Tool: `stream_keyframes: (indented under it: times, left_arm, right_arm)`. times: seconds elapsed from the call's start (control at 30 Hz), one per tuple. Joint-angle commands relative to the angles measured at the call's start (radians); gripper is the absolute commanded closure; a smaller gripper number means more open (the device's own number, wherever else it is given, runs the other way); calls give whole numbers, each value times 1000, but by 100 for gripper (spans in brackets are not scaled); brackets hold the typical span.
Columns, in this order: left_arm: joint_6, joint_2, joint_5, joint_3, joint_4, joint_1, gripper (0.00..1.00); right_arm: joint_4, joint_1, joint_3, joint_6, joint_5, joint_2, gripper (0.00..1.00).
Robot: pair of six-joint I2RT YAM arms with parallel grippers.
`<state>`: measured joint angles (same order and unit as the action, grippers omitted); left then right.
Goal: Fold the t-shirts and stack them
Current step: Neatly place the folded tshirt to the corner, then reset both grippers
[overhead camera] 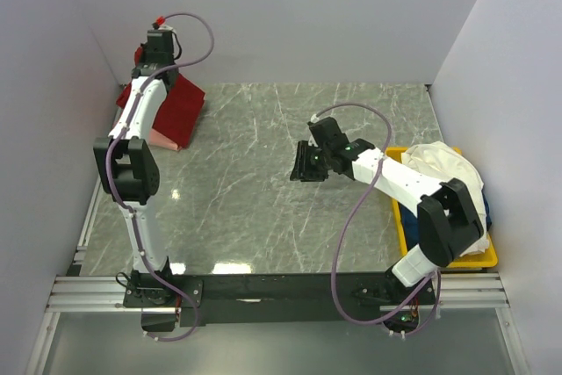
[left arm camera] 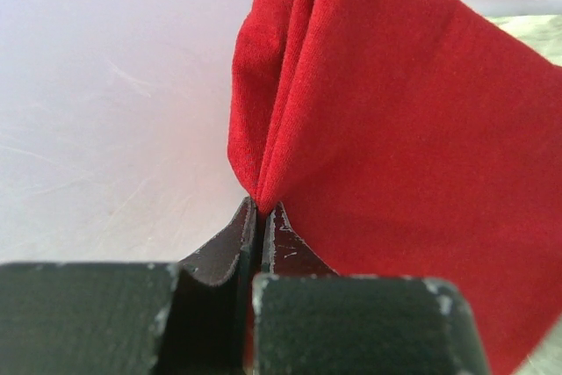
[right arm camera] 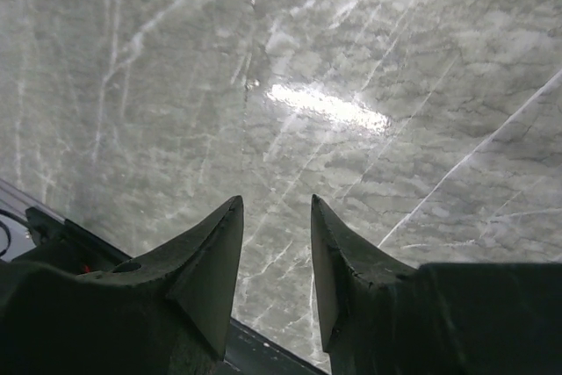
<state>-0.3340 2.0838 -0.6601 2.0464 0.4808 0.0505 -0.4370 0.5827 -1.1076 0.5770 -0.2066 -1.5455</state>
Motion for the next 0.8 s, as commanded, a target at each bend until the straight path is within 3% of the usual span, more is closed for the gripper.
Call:
stream_keyframes:
  times: [0.0,0.1,0.23,0.33,0.57,0.67,0.77]
  left_arm:
    - [27,-45,63,-46,-128,-46,99]
    - [44,-5,57,-57,-198,-83,88]
    - [73,27,-64,-109,-361,-92,49]
    - [163,27,-117,-92,-374,-90,26]
    - [325,-33,-49,-107,-291,-87,11]
    - [456,-83,-3,-159,-265,-89,2]
    - [628,-149,16,-224,-231,-89,1]
  right_arm:
    - [4,17,-38,-19,9,-25,56]
    - [12,17,-38,-23,9,-48,56]
    - [12,17,-46,-31,7,-68,54]
    - [23,17,-31,-31,9,-54,50]
    - [38,17,-6,-25,16,-33,49]
    - [46,19,6,-23,24,-15,49]
    - [50,17,20,-22,38,7,49]
